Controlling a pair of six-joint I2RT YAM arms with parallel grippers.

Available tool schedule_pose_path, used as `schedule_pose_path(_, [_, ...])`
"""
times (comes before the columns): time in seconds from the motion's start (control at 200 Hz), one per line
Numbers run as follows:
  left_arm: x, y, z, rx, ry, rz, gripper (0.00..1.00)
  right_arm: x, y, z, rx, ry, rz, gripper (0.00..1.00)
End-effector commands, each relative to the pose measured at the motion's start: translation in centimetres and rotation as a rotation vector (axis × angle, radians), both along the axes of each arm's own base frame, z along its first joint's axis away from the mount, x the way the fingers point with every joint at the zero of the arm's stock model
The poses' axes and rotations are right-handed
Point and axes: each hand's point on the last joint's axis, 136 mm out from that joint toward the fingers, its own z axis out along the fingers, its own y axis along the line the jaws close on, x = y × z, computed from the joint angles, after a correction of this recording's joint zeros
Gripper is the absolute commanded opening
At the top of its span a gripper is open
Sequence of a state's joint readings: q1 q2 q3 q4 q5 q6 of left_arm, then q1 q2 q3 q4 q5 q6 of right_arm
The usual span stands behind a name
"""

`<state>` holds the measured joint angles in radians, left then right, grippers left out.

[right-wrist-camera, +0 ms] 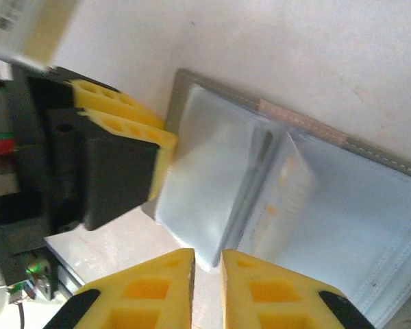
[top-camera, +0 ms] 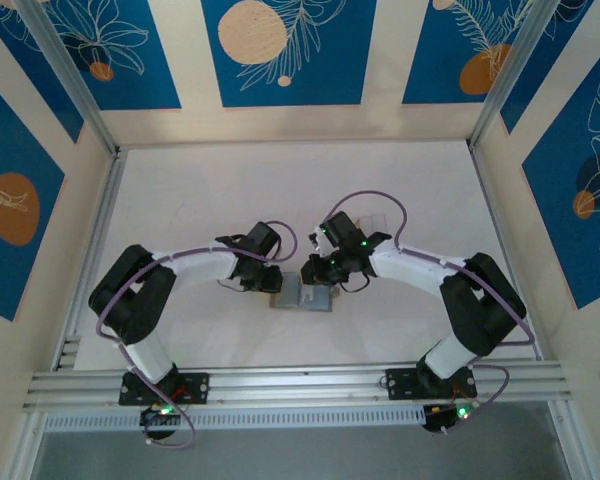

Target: Put the credit cards into the card holder

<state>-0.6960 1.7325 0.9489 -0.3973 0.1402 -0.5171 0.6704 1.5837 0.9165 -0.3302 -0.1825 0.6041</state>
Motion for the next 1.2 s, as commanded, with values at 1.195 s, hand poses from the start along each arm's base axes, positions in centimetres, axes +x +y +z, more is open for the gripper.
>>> schedule_pose_path(1.195, [-0.4,-4.1,6.6,-0.066,-0.077,-0.121,0.25,-0.5,-4.3,-3.5,-0.135,0.135,-0.112,0.32])
